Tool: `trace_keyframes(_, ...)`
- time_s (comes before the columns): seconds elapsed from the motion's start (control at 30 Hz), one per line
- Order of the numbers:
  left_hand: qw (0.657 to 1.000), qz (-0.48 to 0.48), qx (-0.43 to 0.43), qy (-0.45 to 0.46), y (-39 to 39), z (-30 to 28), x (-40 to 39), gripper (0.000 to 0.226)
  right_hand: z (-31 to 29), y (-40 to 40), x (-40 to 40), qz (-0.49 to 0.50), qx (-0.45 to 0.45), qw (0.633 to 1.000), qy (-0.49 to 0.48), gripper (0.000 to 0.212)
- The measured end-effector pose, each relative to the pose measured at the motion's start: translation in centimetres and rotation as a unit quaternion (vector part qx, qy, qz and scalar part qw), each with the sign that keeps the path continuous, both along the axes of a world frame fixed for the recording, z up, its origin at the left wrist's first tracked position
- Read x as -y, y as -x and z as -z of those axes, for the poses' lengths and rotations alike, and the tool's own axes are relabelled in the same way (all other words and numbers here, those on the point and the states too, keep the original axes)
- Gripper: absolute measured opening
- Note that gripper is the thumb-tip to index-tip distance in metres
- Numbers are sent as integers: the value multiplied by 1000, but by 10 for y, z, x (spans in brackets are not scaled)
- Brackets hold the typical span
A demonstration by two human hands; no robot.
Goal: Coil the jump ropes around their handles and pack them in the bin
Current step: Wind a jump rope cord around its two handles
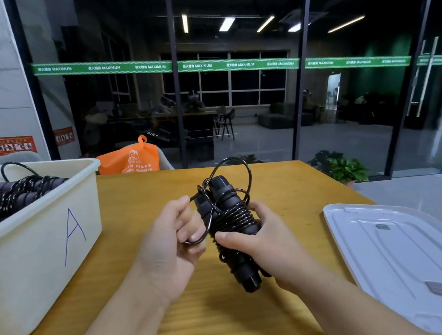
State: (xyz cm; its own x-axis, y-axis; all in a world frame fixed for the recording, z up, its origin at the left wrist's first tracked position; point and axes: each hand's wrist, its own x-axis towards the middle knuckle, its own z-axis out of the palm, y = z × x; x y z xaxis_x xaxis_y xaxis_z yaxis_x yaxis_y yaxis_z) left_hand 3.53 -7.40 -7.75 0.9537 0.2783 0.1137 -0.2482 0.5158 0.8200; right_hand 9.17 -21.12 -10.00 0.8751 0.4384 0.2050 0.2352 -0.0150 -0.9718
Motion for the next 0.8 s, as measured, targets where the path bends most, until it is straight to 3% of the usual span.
trace_keyframes(0.13,996,-12,-37,-75,1,-2,3,55,0,0,2,8,0,1000,4,57)
trace_keyframes(0.27,963,-53,-81,-251,2,4,1,52,2,-1,4,19,28,999,38,66)
trace_keyframes(0.43,965,-64,-129,-220,-1,10,-6,17,4,-2,11,41,77,991,99,67)
trace_keyframes(0.5,951,-78,-140,-264,-4,11,-10,21,3,-2,11,33,93,989,112,64)
trace_keyframes(0.6,906,-105,-133,-388,-4,10,-15,22,1,0,11,24,104,987,121,62)
trace_keyframes(0.73,852,-128,-75,-501,-6,16,-18,44,1,1,9,15,117,987,111,52)
trace_keyframes(0.8,803,-166,-53,-570,-7,18,-18,48,-1,1,10,2,104,990,91,47)
